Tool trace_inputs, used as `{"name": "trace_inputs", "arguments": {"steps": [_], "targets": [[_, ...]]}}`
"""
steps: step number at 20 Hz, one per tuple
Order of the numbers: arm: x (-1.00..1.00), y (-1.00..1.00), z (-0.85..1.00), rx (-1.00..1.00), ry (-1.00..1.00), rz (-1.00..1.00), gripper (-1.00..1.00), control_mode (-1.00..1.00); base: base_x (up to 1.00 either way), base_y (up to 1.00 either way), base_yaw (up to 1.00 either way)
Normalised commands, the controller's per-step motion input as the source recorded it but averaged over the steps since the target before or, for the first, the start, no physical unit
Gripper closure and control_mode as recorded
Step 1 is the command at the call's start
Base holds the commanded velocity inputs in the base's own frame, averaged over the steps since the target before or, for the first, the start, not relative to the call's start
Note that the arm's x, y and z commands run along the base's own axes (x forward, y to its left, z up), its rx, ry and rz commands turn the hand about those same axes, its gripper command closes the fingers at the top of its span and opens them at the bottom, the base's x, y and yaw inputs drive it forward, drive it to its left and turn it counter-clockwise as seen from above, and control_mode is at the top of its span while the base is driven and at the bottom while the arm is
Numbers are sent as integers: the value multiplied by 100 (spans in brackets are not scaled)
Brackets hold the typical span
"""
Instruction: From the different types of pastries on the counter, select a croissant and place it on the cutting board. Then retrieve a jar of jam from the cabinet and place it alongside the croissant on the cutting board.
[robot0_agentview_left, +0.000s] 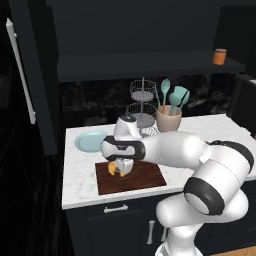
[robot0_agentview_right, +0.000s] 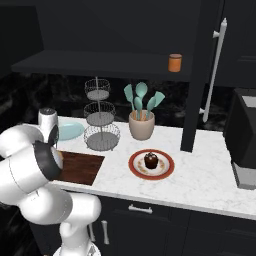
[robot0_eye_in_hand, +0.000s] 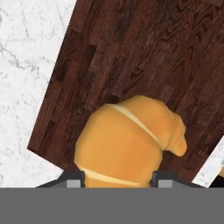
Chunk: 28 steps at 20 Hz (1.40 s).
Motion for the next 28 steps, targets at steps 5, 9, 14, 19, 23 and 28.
{"name": "trace_inputs", "arguments": {"steps": [5,9,14,19,23,28], "targets": [[0,1,-12,0,0,0,100,-100,0,0,0],[4,0,-14,0,0,0,100,-100,0,0,0],[5,3,-6,0,0,0,-100,-100,0,0,0],[0,0,0,0,0,0,-100,-100,0,0,0],[0,-3,3,0,-2,0,-100,-100,0,0,0],[-1,-64,47,11,-24,-1,-100,-100,0,0,0]]}}
